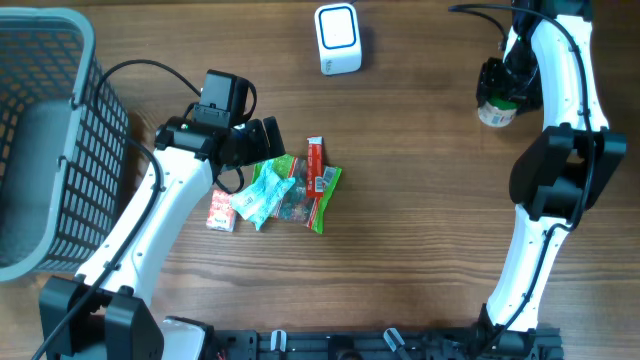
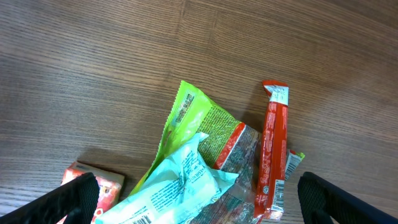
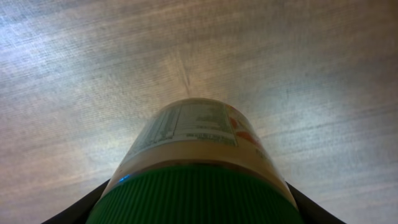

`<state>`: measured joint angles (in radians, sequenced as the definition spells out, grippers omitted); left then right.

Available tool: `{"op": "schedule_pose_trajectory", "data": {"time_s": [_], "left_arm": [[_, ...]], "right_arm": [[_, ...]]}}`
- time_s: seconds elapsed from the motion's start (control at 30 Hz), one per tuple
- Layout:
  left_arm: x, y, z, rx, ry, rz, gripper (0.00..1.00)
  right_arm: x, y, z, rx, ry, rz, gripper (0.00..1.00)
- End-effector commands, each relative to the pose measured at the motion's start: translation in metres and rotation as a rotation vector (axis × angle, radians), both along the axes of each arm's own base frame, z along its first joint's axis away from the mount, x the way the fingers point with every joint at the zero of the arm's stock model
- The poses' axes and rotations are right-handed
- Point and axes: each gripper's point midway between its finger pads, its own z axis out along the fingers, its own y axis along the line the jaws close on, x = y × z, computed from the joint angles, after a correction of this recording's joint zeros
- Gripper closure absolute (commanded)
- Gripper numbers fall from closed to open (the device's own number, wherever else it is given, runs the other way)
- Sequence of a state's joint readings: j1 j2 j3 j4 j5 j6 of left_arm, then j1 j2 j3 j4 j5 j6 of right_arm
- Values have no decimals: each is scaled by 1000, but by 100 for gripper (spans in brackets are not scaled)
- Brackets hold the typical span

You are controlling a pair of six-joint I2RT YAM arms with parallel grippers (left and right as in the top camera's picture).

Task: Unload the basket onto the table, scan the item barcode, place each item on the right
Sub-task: 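Carry the jar to the right edge and set it down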

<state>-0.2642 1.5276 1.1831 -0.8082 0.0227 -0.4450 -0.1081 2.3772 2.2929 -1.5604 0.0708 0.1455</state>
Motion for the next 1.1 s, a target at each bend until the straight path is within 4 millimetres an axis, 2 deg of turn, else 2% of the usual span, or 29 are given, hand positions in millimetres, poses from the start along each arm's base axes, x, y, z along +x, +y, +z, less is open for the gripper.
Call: {"op": "schedule_pose_trajectory", "data": {"time_s": [0.0,0.23,0.37,0.53,0.63,0.77,0.9,1.0,1.07], "left_arm": [[4,2,5,15,-20,-9,0],[4,2,5,15,-20,-9,0],[4,2,5,15,-20,-9,0],[4,2,5,15,-20,-9,0],[4,2,5,15,-20,-9,0],[4,2,5,15,-20,-9,0],[4,2,5,15,-20,-9,0],[4,2,5,15,-20,-9,0],[4,2,5,15,-20,-9,0]], "right_arm": [[-9,-4,-4,-27,50,-6,77],[-12,-4,0,-28,58,21,78],[-12,-4,14,-31,25,44,79],[-13,3,66,-9,-108,43,79],[-22,4,101,-16,-187,43,79],[-40,6,123,-21,-221,39,78],[-70,-1,126,-33,-193,-17,78],[-87,-22,108,-83,-146,-103,78],[-86,-30,91,-85,-142,-128,78]]}}
